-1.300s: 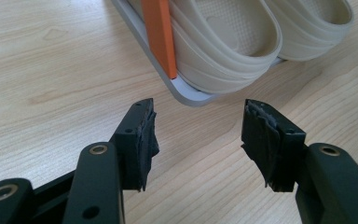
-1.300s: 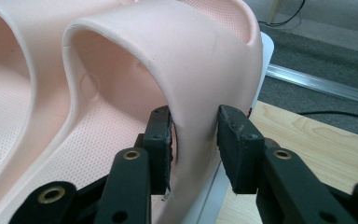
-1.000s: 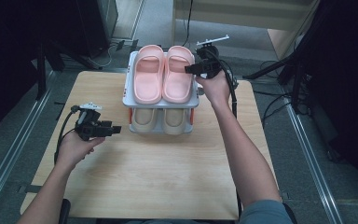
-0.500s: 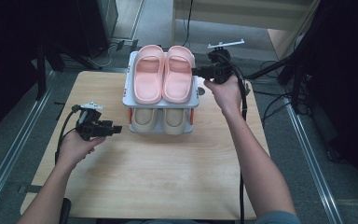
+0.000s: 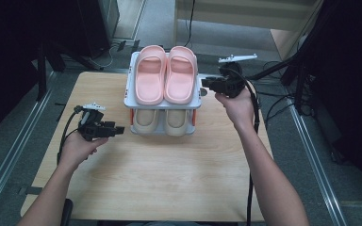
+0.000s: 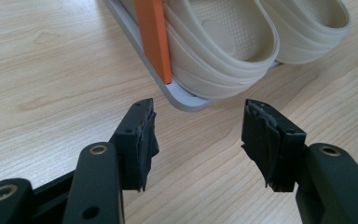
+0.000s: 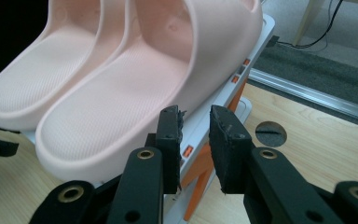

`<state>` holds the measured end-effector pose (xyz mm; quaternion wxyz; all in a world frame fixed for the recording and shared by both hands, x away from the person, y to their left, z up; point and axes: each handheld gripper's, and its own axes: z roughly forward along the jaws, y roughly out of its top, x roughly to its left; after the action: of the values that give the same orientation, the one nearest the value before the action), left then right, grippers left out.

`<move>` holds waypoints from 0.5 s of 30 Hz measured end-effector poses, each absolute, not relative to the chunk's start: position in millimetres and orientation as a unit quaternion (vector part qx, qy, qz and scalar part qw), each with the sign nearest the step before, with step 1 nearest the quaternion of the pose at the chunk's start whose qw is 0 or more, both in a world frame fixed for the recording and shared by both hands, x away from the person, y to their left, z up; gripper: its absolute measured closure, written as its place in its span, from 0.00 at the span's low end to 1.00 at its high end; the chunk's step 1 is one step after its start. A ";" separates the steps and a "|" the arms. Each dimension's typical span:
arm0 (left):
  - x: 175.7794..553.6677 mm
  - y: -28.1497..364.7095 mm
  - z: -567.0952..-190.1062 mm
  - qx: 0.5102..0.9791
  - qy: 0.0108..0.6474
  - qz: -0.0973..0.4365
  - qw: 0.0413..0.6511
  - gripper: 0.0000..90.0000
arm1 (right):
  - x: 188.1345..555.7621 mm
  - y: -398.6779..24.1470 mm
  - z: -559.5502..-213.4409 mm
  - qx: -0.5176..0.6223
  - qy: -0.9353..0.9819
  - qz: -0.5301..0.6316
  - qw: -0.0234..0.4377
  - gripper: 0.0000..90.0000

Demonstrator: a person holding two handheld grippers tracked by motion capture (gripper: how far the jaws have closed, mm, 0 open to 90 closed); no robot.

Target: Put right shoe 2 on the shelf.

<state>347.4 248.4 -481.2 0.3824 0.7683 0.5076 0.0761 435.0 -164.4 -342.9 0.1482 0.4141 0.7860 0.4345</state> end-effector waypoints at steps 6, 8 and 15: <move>349.9 247.2 -480.6 0.771 0.507 0.074 0.378 0.49 | 421.1 -176.4 -356.5 0.410 0.784 0.443 0.146 0.83; 350.6 247.0 -480.6 0.773 0.505 0.074 0.377 0.49 | 416.8 -178.7 -362.1 0.405 0.787 0.441 0.149 0.82; 351.9 245.3 -479.6 0.771 0.502 0.071 0.385 0.50 | 398.1 -184.7 -383.5 0.396 0.787 0.447 0.151 0.80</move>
<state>351.9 245.3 -479.6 0.3847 0.7713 0.5021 0.0708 398.1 -184.7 -383.5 0.1510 0.3963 0.7875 0.4473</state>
